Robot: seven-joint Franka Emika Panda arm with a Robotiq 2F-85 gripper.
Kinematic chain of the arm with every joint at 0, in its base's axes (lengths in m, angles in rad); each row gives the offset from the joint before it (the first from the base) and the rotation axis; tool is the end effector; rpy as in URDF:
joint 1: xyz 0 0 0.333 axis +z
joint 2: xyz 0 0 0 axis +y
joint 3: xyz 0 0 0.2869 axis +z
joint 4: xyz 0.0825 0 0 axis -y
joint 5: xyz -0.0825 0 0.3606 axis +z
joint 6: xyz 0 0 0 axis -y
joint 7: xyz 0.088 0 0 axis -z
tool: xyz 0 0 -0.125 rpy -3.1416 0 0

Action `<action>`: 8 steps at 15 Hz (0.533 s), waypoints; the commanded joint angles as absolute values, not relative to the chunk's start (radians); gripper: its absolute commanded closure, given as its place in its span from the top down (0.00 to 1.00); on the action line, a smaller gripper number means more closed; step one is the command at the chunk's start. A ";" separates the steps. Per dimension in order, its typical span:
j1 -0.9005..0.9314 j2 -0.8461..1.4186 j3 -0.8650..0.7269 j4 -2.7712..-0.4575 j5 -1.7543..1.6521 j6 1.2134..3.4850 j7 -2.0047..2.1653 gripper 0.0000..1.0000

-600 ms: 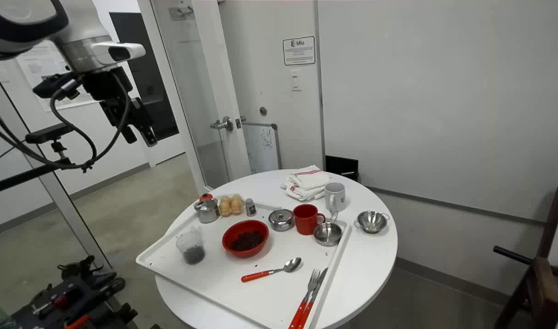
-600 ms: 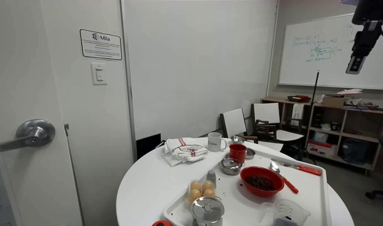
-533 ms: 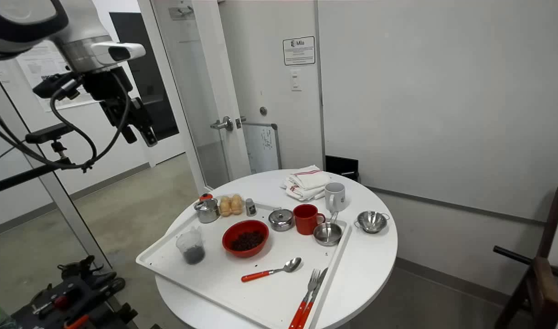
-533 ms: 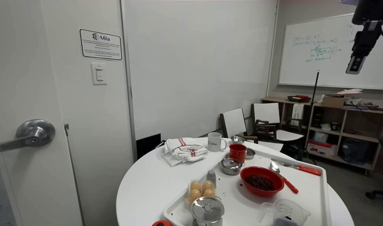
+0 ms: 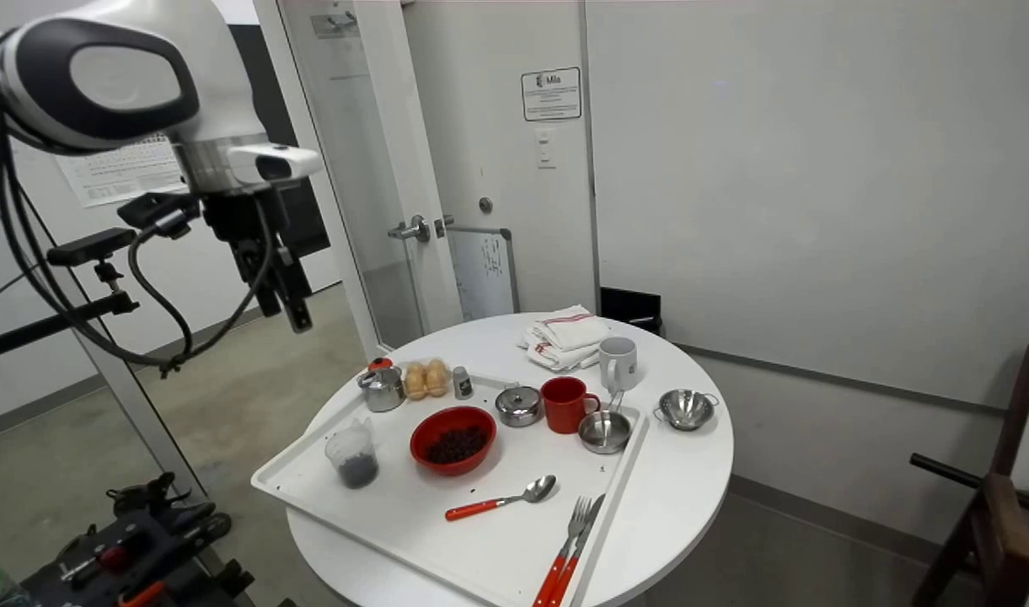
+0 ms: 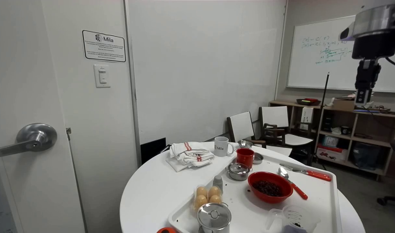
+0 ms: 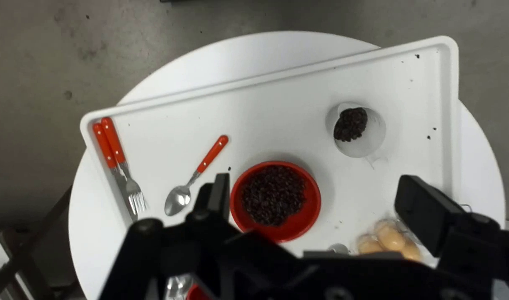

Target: Use the spoon to stir the contents of the red bowl

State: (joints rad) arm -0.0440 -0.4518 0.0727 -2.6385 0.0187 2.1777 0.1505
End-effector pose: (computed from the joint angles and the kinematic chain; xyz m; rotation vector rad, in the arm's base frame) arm 0.3777 0.0099 0.3599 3.1167 -0.2185 -0.0132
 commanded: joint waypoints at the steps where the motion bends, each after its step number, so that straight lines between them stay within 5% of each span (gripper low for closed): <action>1: -0.087 -0.277 0.052 -2.617 -0.007 2.241 0.238 1.00; 8: -0.114 -0.183 0.038 -2.614 -0.106 2.287 0.452 1.00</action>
